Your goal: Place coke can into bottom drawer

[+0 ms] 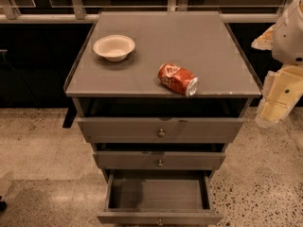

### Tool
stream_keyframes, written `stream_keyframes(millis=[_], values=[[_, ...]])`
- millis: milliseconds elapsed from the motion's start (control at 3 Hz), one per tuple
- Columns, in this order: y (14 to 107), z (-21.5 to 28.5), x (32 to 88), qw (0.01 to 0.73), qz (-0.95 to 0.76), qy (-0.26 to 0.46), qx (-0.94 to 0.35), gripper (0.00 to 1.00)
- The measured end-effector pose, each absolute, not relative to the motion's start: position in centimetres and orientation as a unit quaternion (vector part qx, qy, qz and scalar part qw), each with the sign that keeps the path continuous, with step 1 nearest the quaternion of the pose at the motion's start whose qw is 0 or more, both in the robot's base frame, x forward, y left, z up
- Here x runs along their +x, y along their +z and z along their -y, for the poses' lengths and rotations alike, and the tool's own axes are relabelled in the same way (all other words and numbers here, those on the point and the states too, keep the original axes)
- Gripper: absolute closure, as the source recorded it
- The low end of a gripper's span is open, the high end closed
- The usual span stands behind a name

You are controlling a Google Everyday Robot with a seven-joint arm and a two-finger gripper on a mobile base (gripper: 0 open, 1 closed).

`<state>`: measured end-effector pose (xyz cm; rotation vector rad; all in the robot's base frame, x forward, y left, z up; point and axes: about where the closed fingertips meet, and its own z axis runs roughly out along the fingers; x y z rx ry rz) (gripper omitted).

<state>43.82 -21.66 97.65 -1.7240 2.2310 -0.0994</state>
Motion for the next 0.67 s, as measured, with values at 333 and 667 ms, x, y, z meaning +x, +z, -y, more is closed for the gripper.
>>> stream_keyframes(millis=[333, 667], values=[[97.7, 21.6, 43.9, 0.164, -0.78, -0.035, -0.603, 0.0], [96.1, 20.6, 46.2, 0.19, -0.778, 0.0, -0.599, 0.0]])
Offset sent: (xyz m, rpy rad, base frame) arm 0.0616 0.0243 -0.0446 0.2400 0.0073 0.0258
